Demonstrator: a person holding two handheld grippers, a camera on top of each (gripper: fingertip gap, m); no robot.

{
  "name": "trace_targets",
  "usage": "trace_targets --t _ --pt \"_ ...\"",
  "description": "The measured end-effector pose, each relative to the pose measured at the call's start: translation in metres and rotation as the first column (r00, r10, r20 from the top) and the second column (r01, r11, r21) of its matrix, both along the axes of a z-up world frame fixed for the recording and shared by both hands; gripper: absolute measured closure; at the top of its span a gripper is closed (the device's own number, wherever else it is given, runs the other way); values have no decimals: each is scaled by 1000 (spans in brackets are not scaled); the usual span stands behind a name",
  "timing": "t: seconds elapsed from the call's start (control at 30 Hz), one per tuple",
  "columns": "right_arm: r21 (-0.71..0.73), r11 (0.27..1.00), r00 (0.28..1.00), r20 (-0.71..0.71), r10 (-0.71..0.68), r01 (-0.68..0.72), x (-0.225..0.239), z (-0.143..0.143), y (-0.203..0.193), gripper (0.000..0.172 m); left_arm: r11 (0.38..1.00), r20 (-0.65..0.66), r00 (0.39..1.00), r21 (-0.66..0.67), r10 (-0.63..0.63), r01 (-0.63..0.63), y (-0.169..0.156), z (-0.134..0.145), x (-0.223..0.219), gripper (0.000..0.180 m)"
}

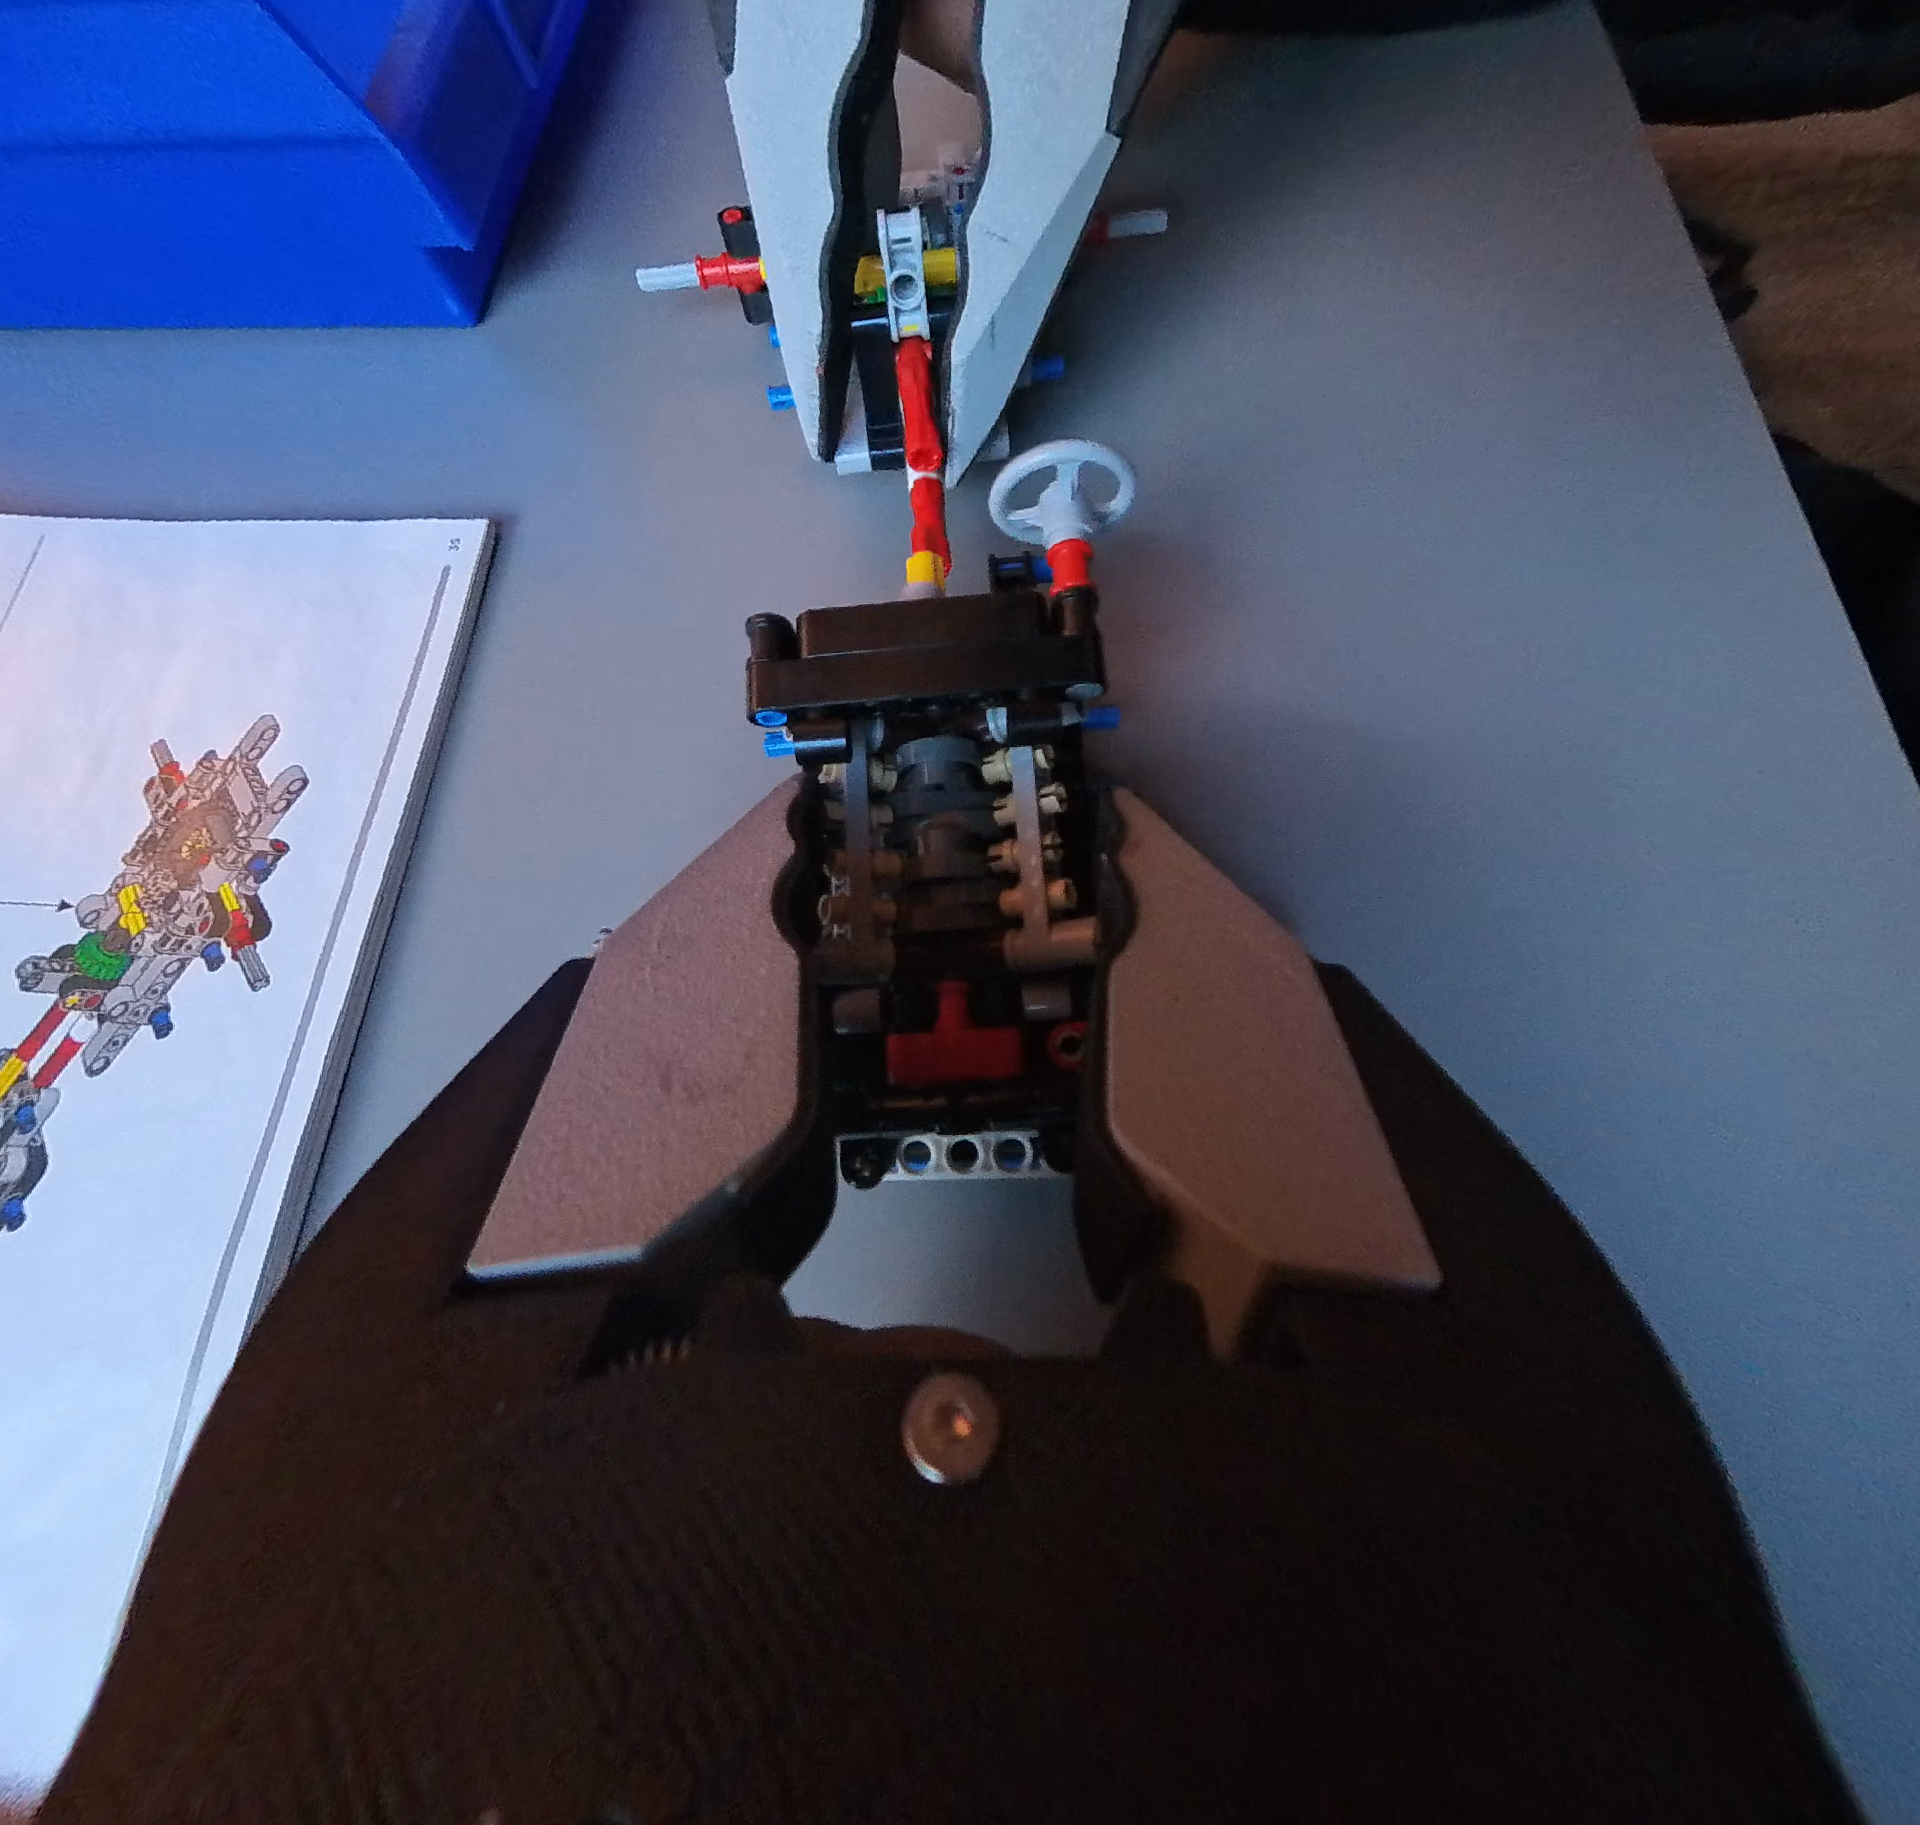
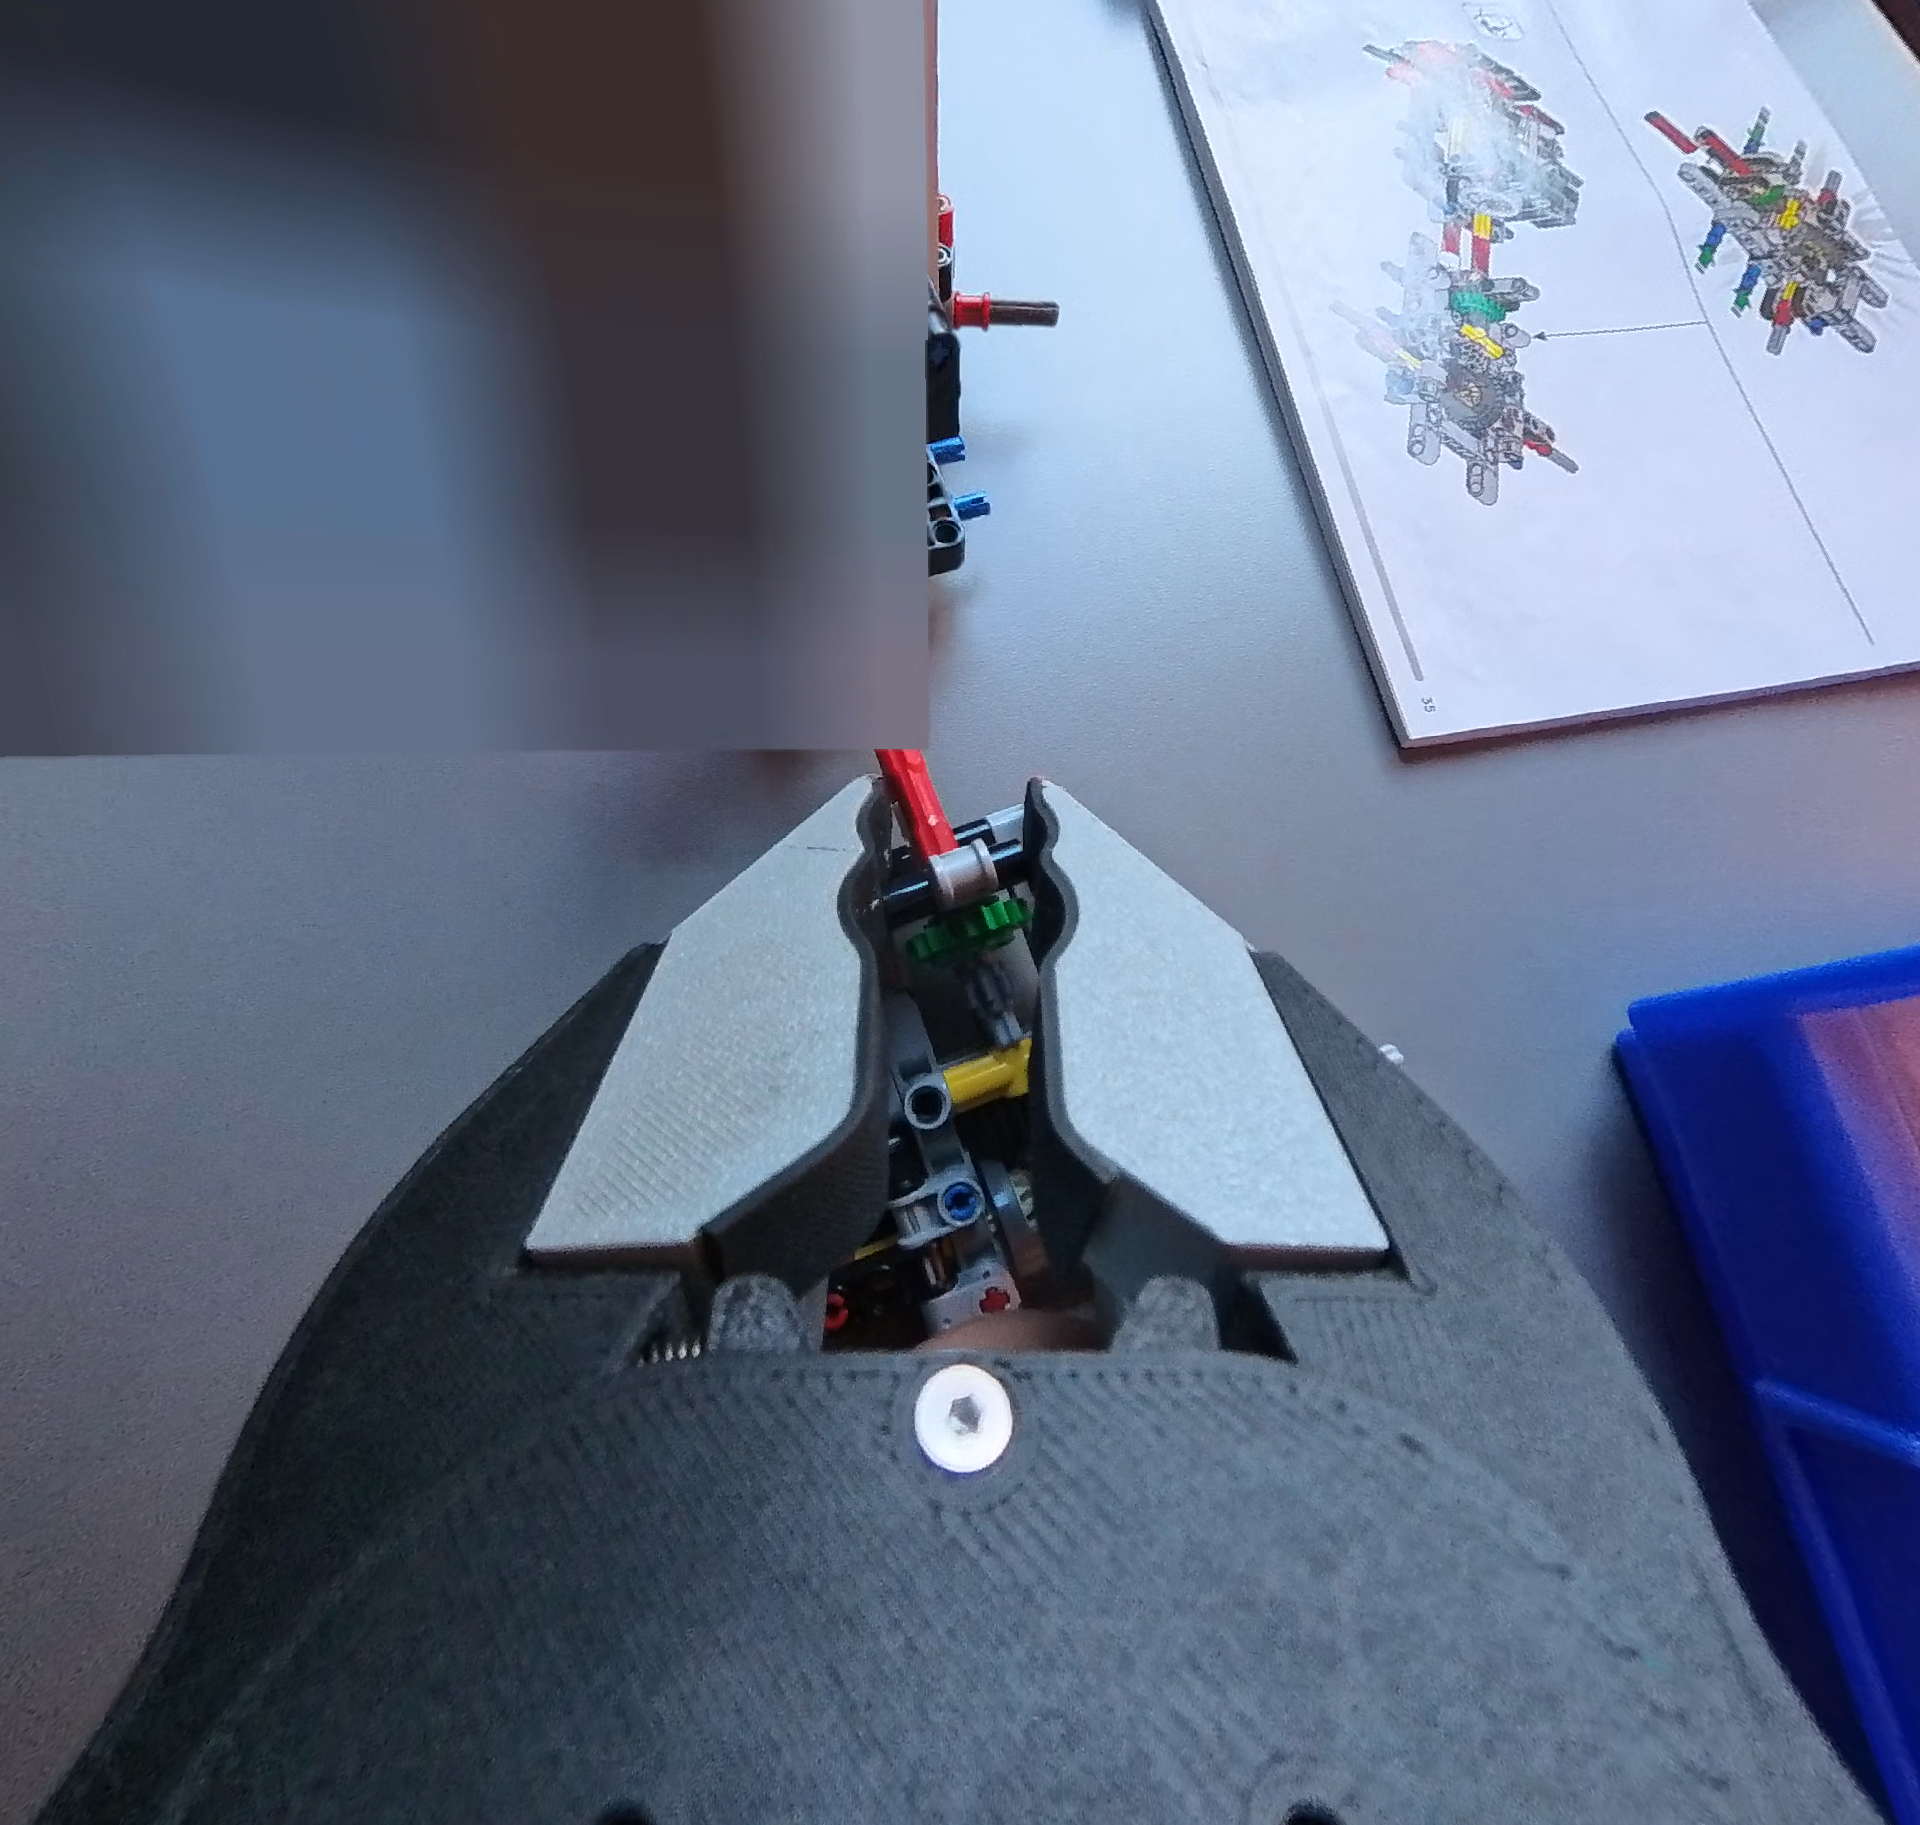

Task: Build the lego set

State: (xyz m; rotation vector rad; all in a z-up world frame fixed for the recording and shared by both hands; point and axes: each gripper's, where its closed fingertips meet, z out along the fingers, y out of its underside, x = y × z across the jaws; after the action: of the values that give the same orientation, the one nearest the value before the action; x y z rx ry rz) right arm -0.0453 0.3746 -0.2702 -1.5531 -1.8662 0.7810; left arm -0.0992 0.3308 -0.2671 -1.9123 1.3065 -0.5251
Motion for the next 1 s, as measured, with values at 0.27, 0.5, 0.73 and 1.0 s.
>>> trace_targets --t 0.27,0.5,0.73,1.0 --pt "12 1000 1000 -6 10 -10 -1 1 -2 149 999 -12 1000 31 -5 6 0 0 4 130" --pt "5 1000 1000 -21 11 -11 -4 2 -4 149 999 -10 1000 34 -5 5 0 1 5 130" --pt "2 1000 1000 -22 9 -9 -6 2 -5 149 1000 -6 1000 31 -1 1 0 1 6 130" --pt "3 1000 1000 -11 9 -9 -6 1 -5 149 999 -2 1000 33 -3 3 0 1 8 130"
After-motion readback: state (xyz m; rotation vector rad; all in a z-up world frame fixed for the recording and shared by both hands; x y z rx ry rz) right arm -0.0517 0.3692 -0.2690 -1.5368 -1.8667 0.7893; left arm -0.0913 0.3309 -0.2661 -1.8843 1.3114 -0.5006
